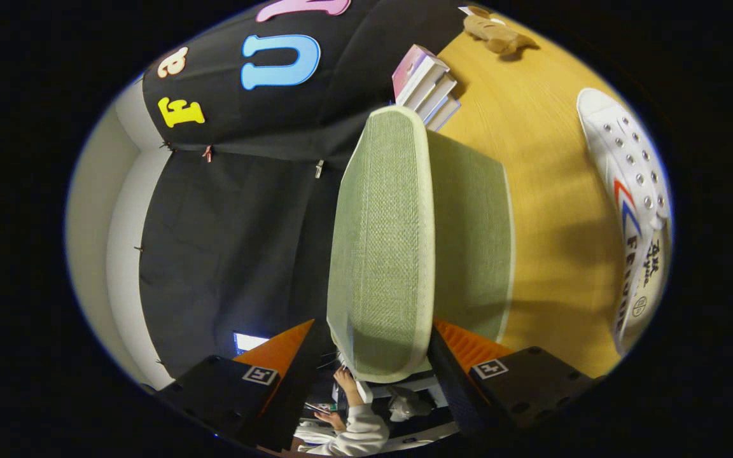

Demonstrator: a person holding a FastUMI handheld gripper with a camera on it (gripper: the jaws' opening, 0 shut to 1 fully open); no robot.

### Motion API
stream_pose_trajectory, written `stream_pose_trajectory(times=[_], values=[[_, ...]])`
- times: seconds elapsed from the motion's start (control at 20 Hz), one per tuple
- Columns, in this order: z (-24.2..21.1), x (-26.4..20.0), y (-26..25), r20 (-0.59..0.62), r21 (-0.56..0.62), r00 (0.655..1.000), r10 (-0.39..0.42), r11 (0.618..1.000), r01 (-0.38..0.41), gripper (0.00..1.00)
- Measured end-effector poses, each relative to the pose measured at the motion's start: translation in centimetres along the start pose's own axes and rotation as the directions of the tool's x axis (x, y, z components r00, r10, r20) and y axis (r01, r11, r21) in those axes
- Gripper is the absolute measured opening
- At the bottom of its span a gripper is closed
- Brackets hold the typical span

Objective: Open the storage box then place both shoes into the box .Put the left shoe in first, then the right shoe, with the right side of both shoes facing outward in a uniform manner.

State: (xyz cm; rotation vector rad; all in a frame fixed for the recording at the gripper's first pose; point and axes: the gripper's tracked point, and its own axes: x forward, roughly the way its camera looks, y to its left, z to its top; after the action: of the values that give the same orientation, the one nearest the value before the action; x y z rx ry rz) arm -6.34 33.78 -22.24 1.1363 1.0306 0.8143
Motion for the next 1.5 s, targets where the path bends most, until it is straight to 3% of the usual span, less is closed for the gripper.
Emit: stream_pose_trajectory(times=[0.25,0.3,0.5,0.65,0.95,1.1,1.5], values=[[0.3,-0.7,1.0,-0.007,0.103,0.999,0.053,0.993,-0.052,0.56],[0.2,-1.2,1.5,-0.013,0.108,0.997,0.071,0.992,-0.069,0.56],[1.1,-1.4,1.9,0.021,0.092,0.999,0.046,0.995,-0.047,0.11],[1.0,-0.9,3.1,-0.007,0.079,0.999,0.050,0.996,-0.049,0.05],[2.0,-1.2,7.3,-0.013,0.062,1.000,0.028,0.998,-0.028,0.05],[2.6,-0.8,10.1,-0.021,-0.024,0.999,-0.027,0.999,0.027,0.05],[1.7,5.5,19.9,-0.051,-0.194,0.998,-0.033,0.981,0.023,0.05]])
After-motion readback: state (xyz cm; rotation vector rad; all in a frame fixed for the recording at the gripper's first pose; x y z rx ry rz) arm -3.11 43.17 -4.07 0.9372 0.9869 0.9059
